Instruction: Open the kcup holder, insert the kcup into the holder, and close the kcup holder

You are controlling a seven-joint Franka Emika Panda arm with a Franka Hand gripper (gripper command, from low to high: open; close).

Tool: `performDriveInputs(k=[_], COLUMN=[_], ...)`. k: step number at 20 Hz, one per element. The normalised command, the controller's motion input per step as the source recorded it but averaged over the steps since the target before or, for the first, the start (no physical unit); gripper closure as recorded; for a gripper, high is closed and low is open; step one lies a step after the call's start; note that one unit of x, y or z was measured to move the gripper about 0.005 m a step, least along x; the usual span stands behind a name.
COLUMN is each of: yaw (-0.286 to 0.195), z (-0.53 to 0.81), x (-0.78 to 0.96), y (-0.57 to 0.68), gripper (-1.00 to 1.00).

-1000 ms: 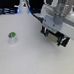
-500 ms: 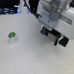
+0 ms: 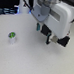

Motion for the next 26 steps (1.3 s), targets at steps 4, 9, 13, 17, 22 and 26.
performDriveInputs(k=[4,9,13,17,22,26], yaw=[-0.235,-0.221,-0.212,-0.203,-0.194,-0.209], z=[0.03,0.00,-0.02,-0.05,-0.09,-0.15], x=[-0.34,-0.34,-0.32,-0.31,-0.38,-0.44], y=[-0.42,-0.49,-0.52,-0.55,-0.56,-0.56], gripper=[-1.00,-1.00,-1.00,-1.00,-1.00,-1.00])
